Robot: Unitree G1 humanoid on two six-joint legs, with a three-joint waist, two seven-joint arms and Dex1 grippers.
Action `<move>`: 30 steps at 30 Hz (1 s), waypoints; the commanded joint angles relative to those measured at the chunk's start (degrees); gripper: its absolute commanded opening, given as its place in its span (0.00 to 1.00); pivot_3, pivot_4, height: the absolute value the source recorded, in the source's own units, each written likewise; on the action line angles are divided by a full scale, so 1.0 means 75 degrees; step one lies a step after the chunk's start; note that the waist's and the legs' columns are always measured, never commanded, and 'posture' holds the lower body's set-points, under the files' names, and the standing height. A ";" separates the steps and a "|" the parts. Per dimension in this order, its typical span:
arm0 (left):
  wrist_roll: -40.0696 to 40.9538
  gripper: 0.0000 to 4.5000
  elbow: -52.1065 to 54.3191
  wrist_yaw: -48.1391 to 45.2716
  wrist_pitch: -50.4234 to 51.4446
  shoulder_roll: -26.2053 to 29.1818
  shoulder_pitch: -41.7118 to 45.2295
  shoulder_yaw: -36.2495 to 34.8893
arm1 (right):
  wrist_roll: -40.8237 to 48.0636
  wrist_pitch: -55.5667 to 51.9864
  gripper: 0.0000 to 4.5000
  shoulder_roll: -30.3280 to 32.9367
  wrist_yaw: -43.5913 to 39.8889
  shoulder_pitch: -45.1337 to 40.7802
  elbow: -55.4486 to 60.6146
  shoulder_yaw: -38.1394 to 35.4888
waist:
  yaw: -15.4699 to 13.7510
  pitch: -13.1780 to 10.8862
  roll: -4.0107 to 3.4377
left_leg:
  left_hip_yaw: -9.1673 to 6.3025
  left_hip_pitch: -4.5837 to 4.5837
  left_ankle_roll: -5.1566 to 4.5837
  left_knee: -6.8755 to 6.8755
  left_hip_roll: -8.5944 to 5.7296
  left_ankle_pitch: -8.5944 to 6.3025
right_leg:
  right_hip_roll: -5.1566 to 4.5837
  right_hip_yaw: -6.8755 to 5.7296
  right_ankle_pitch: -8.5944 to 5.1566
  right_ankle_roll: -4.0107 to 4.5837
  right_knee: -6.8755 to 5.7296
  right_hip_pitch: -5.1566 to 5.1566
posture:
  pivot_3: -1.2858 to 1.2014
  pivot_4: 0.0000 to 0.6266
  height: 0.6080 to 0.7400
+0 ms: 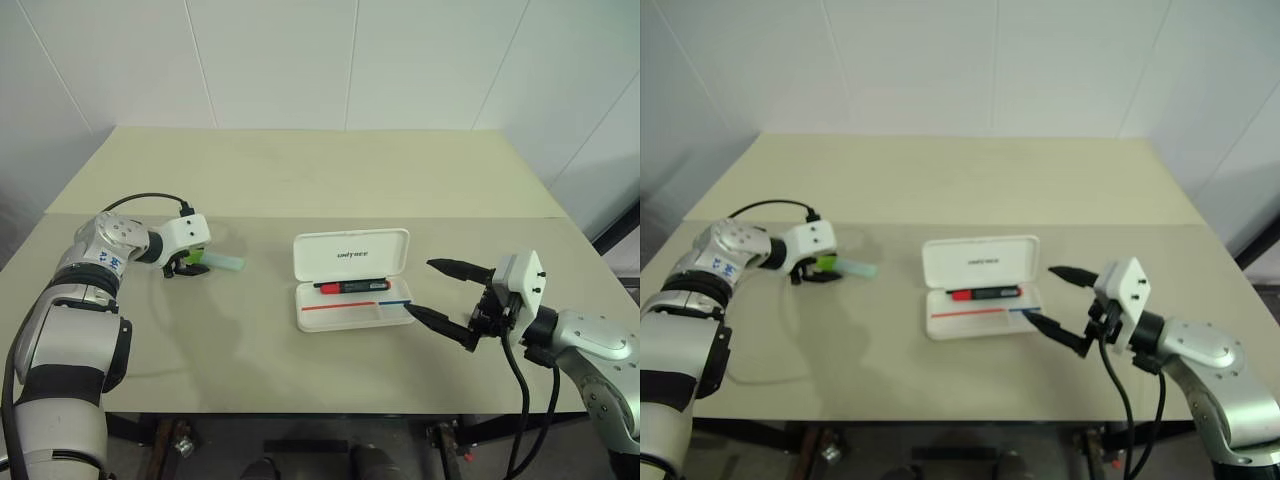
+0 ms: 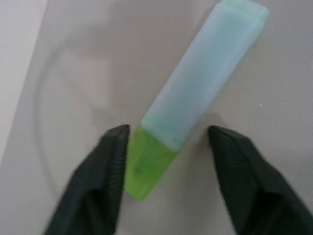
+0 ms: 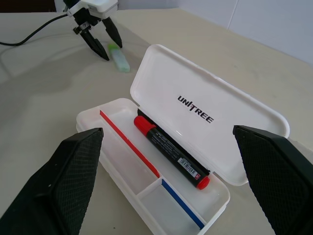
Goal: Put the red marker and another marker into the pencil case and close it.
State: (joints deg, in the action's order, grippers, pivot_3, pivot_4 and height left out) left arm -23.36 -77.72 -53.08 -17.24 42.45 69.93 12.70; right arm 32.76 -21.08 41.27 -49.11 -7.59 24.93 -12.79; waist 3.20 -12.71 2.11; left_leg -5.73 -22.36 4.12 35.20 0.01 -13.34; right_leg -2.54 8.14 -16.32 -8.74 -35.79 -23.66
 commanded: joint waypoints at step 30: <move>0.2101 0.11 0.0980 -0.4020 -0.1871 0.0200 -0.1052 -0.1455 | -0.0265 0.0964 1.00 -0.0143 -0.0738 -0.0090 -0.0666 0.0232 | 0.0009 0.0003 0.0002 | -0.0002 0.0006 0.0000 -0.0001 -0.0001 -0.0001 | -0.0002 0.0000 0.0000 0.0000 -0.0015 0.0003 | 0.52 0.24 1.00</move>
State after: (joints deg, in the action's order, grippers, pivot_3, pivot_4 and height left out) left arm -10.23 -72.41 -80.70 -30.46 42.39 62.37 3.21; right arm 30.58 -15.03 40.36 -54.08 -7.50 19.72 -11.15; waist 3.27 -12.69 2.12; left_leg -5.74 -22.31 4.12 35.20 0.01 -13.34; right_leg -2.55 8.14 -16.33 -8.74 -35.91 -23.63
